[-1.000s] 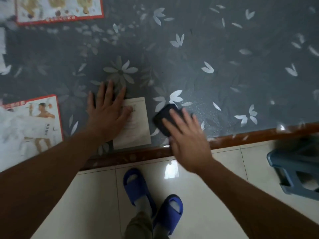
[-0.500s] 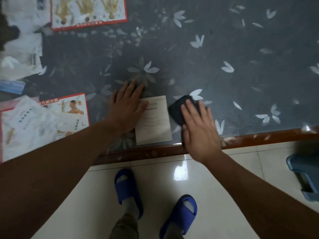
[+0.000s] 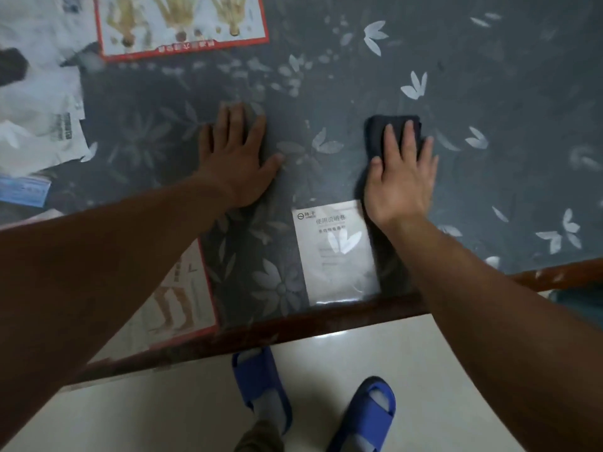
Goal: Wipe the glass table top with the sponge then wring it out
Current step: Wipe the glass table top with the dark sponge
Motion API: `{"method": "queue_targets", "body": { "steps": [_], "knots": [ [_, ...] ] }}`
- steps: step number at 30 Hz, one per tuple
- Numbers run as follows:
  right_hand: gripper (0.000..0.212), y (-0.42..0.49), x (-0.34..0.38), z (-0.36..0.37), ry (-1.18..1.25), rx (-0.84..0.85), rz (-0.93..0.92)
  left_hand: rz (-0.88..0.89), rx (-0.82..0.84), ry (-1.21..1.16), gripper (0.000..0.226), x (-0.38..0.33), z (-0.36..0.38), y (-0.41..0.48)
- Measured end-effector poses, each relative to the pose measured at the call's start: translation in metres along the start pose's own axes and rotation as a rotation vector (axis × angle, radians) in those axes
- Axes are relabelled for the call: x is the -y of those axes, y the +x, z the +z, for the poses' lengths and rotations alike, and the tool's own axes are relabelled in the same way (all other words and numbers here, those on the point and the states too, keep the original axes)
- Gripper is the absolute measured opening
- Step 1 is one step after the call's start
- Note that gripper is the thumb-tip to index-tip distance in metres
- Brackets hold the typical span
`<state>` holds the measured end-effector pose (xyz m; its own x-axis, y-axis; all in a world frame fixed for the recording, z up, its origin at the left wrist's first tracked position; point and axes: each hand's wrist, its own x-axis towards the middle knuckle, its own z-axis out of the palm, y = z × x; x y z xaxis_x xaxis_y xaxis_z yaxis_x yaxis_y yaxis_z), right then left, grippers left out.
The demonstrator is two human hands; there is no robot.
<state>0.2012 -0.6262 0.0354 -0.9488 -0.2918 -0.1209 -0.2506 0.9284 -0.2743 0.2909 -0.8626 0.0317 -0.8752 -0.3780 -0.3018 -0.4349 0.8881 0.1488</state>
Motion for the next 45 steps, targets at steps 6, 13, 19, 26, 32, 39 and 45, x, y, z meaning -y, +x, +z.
{"method": "queue_targets", "body": {
  "steps": [6, 13, 19, 26, 32, 39, 45],
  "knots": [
    [0.058, -0.031, 0.011, 0.005, -0.077, 0.154, -0.6, 0.022, 0.037, -0.037, 0.073, 0.002, -0.002, 0.002],
    [0.062, 0.062, 0.039, 0.005, -0.081, -0.02, -0.093, 0.05, 0.048, -0.066, 0.074, 0.004, -0.005, 0.002],
    [0.057, 0.012, 0.016, 0.008, -0.136, 0.153, -0.667, 0.043, 0.063, -0.088, 0.074, 0.003, -0.008, 0.0],
    [0.06, 0.029, 0.074, 0.015, -0.088, 0.035, -0.335, 0.041, 0.116, -0.156, 0.077, 0.006, -0.011, 0.003],
    [0.057, 0.048, 0.042, 0.007, -0.147, 0.127, -0.643, 0.046, 0.121, -0.126, 0.074, 0.006, -0.011, 0.003],
    [0.058, 0.118, 0.068, 0.004, -0.126, 0.059, -0.332, 0.071, -0.043, -0.026, 0.08, 0.005, 0.001, -0.004],
    [0.058, 0.165, 0.037, -0.011, -0.147, 0.126, -0.549, 0.059, -0.053, -0.049, 0.08, 0.007, 0.0, -0.006]
  ]
}}
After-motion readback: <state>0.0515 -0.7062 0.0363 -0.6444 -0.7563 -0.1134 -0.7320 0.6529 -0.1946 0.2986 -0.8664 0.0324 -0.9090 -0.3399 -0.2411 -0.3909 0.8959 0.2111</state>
